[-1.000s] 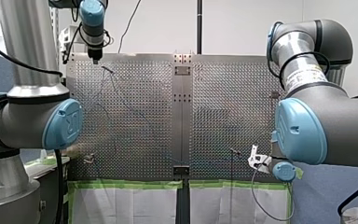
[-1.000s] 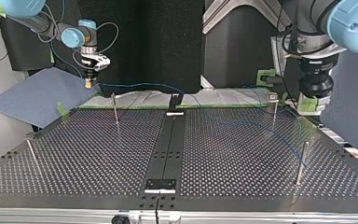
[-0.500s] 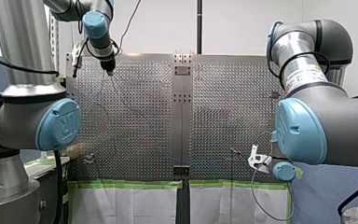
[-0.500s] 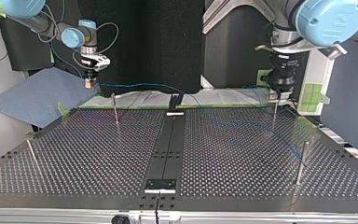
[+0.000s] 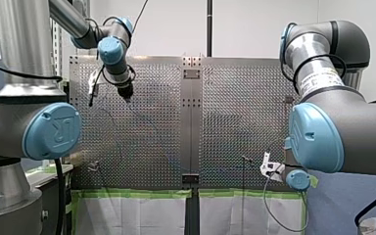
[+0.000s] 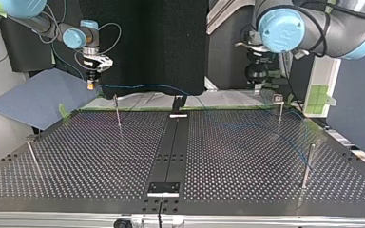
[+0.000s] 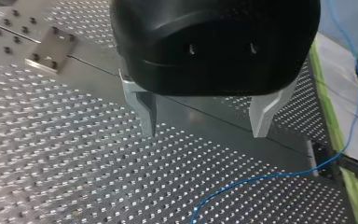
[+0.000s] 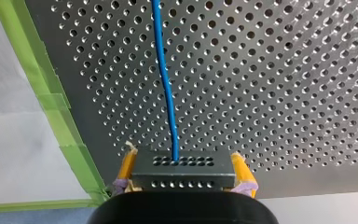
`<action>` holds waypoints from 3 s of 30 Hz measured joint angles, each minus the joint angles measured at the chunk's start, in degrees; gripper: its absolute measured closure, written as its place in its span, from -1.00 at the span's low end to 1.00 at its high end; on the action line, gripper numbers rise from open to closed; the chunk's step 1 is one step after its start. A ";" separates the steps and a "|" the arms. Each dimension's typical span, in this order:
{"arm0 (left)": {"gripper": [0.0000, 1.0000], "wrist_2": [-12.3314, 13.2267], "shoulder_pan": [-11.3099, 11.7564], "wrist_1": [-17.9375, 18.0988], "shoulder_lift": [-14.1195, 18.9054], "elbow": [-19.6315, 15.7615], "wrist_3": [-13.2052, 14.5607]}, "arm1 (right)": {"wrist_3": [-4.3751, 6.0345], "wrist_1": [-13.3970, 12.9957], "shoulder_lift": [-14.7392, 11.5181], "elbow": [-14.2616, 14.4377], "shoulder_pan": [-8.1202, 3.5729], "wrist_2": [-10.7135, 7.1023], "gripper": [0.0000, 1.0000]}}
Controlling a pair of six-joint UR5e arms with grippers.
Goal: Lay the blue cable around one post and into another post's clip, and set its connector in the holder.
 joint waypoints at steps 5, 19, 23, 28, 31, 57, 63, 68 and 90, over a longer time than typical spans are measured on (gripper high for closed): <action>-0.99 -1.70 -2.68 2.70 -2.68 -0.64 0.21 | -0.06 0.02 0.00 0.01 0.07 -0.04 1.00; -0.99 -1.31 -10.26 10.25 -10.26 -6.94 -4.16 | -0.07 0.00 0.00 0.00 0.12 -0.30 1.00; -0.99 -1.33 -12.15 12.13 -12.14 -8.83 -5.97 | -0.26 0.06 0.00 -0.03 0.19 -0.31 1.00; -0.99 -0.98 -14.66 14.68 -14.66 -10.25 -6.40 | -0.48 0.12 0.00 -0.05 0.36 -0.31 1.00; -0.99 0.01 -16.18 16.18 -16.18 -10.42 -5.92 | -0.58 0.22 0.00 -0.21 0.52 -0.31 1.00; -0.99 7.95 -17.37 28.45 -28.46 -4.61 -5.48 | -0.86 0.39 0.00 -0.47 1.14 -0.40 1.00; -0.99 7.99 -16.79 31.28 -31.26 -4.36 -3.50 | -0.93 0.36 0.00 -0.49 1.20 -0.40 1.00; -0.99 8.17 -16.47 33.68 -33.68 -3.68 -2.97 | -0.95 0.27 0.01 -0.51 1.29 -0.40 1.00; -0.99 9.36 -17.57 43.74 -43.71 5.77 -1.29 | -1.24 0.57 0.01 -0.94 1.55 -0.40 1.00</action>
